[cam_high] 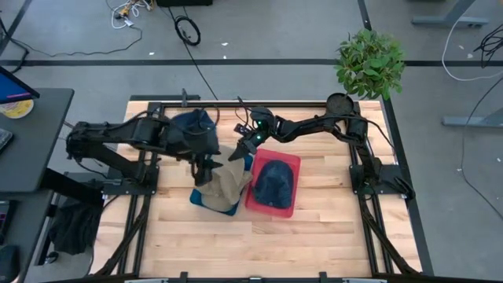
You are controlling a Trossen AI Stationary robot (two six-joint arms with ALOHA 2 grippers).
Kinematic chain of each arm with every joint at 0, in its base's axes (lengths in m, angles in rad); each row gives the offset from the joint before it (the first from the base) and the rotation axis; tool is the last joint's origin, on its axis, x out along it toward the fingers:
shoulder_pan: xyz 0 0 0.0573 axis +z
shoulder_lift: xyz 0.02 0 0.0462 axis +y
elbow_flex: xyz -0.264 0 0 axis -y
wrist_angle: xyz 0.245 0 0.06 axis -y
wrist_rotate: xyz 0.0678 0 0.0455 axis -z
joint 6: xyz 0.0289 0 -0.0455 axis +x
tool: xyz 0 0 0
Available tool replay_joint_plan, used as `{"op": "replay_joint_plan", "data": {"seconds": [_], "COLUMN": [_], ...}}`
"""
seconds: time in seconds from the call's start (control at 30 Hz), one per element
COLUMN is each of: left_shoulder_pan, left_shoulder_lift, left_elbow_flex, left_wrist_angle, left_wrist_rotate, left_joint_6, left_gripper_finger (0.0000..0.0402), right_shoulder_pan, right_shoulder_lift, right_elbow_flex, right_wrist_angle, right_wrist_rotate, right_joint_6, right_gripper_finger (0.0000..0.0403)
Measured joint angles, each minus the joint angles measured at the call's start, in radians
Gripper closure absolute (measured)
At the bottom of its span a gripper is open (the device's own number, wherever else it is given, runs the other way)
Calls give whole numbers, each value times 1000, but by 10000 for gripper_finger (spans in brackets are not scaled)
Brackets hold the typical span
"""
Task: Pick & Place hat
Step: Put the brown cap into the blue bin
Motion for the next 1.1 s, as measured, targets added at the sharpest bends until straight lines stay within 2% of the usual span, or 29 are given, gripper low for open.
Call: {"op": "replay_joint_plan", "data": {"seconds": [0.2, 0.43, 0.53, 0.63, 0.73, 0.83, 1.0, 1.07, 1.1], "left_shoulder_pan": [50, 87, 94, 104, 106, 105, 119, 133, 143], "left_shoulder_lift": [55, 83, 90, 98, 99, 98, 97, 98, 97], "left_elbow_flex": [0, -28, -53, -102, -157, -201, -239, -251, -259], "left_wrist_angle": [-83, -13, 6, 1, -42, -37, 36, 84, 110], "left_wrist_rotate": [19, 89, 104, 106, 104, 103, 108, 108, 106], "left_joint_6": [17, 73, 82, 65, 56, 79, 165, 171, 171], "left_gripper_finger": [214, 214, 214, 214, 224, 253, 344, 383, 391], "right_shoulder_pan": [-20, -58, -84, -108, -126, -138, -138, -133, -129], "right_shoulder_lift": [0, -12, -26, -46, -86, -145, -305, -377, -412], "right_elbow_flex": [0, 0, -1, -6, -12, -11, -11, -11, -11], "right_wrist_angle": [-6, 1, 2, -2, -1, -12, -153, -255, -312], "right_wrist_rotate": [-25, -86, -128, -116, -36, 40, 226, 305, 351], "right_joint_6": [49, 169, 240, 328, 381, 386, 266, 202, 168], "right_gripper_finger": [293, 195, 168, 156, 156, 164, 185, 194, 199]}}
